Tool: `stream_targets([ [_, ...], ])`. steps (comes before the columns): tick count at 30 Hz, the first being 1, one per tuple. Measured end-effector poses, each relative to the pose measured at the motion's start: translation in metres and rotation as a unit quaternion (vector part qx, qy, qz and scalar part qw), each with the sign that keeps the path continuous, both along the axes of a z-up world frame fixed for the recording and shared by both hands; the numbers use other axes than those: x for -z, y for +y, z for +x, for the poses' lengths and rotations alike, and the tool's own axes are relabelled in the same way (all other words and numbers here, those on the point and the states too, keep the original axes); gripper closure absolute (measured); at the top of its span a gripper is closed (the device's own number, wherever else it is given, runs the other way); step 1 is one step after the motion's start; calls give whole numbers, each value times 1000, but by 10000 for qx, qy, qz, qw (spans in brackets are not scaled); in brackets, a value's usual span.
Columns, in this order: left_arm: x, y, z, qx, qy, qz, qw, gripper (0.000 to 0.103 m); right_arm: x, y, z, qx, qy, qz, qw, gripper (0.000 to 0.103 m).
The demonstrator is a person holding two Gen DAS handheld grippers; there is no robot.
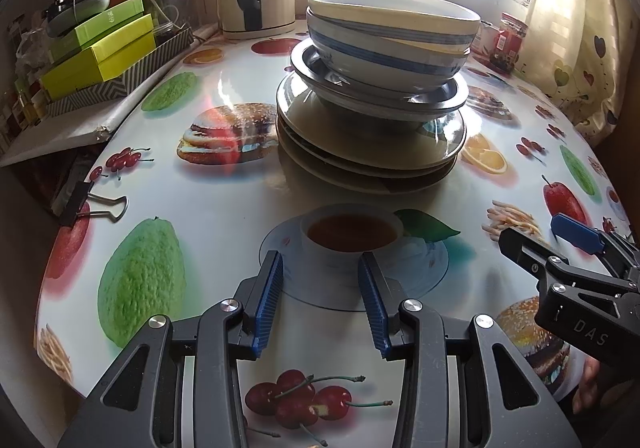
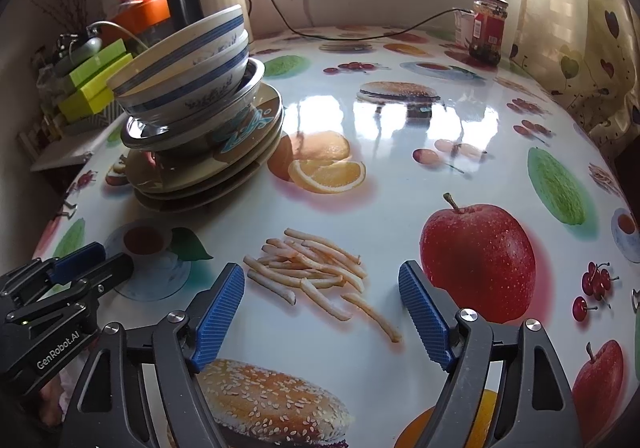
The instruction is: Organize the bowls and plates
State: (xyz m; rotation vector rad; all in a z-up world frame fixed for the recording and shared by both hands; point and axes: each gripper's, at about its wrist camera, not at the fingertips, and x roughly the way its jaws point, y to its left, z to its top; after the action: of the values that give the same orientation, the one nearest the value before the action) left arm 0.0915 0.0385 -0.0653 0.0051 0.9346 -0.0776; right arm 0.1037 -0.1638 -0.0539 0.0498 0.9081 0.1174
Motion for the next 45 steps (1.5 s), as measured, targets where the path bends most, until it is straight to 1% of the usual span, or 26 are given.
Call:
stream_targets([
  [3,0,0,0,-3,7,6,10000,62,0,2,0,-3,-2,-53,10000,20],
  [45,0,1,0,1,-14,30,10000,62,1,3,0,11,-13,-118,9999,19],
])
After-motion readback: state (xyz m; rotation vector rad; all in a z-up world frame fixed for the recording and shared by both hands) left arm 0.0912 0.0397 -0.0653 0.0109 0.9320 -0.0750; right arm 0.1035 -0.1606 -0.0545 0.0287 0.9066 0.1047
